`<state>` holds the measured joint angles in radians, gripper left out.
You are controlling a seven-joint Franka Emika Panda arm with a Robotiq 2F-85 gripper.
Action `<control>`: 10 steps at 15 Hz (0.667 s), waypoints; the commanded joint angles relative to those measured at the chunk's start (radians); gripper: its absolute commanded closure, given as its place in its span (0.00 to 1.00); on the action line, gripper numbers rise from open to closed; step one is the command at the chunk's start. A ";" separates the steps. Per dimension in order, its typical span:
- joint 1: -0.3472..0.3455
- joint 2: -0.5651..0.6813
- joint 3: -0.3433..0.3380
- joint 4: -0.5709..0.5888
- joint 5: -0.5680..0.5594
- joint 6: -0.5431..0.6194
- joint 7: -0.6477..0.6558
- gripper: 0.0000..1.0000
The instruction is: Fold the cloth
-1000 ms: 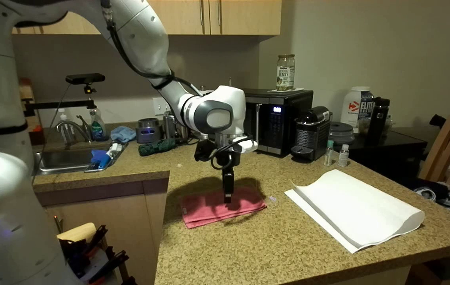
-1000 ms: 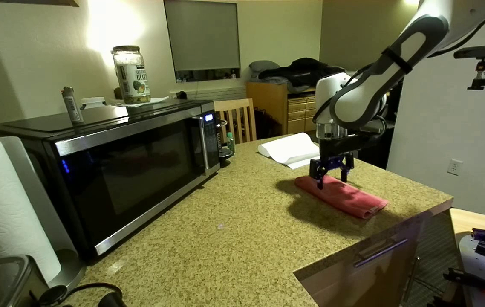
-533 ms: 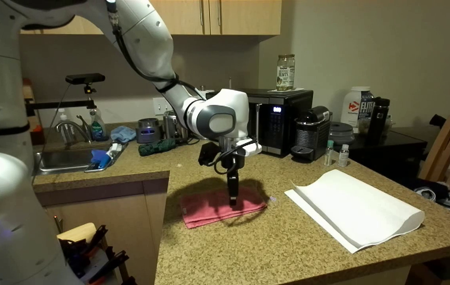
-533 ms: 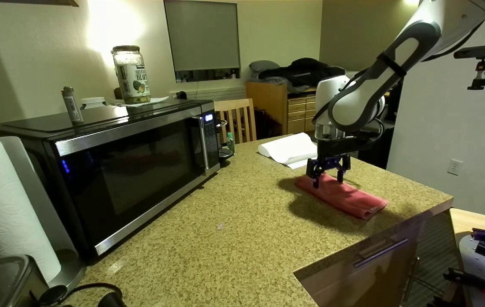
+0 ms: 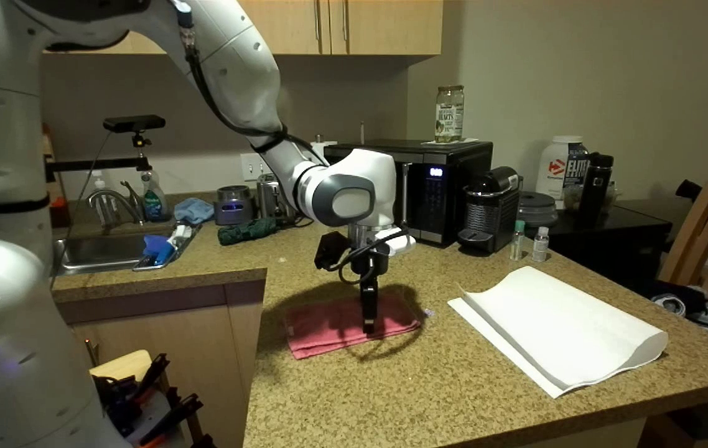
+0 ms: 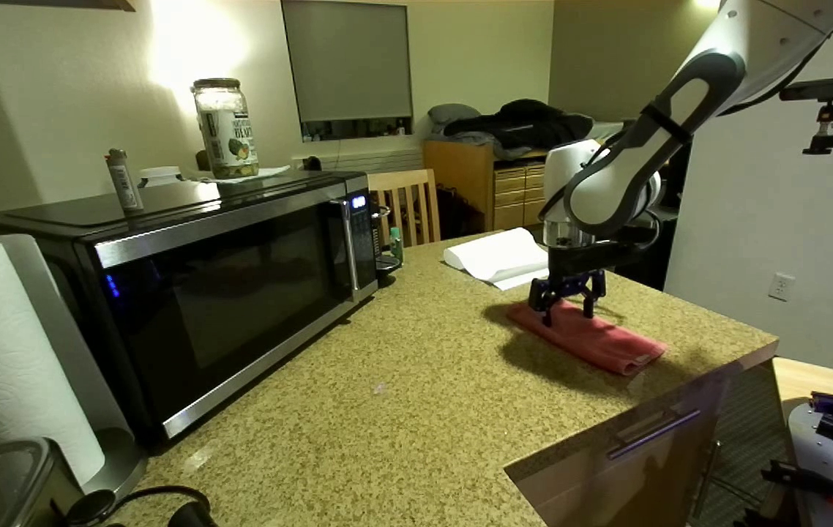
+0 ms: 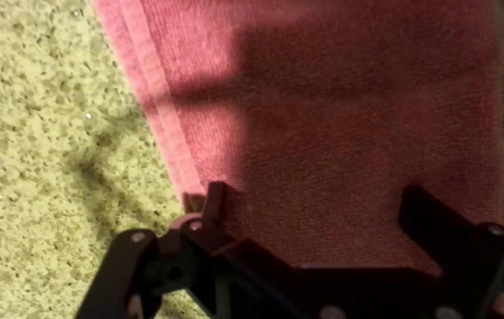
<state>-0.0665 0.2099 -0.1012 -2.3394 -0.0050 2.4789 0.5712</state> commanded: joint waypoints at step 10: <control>0.106 0.067 0.040 0.050 0.022 0.025 -0.012 0.00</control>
<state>0.0207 0.2301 -0.0769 -2.3132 -0.0050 2.4796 0.5712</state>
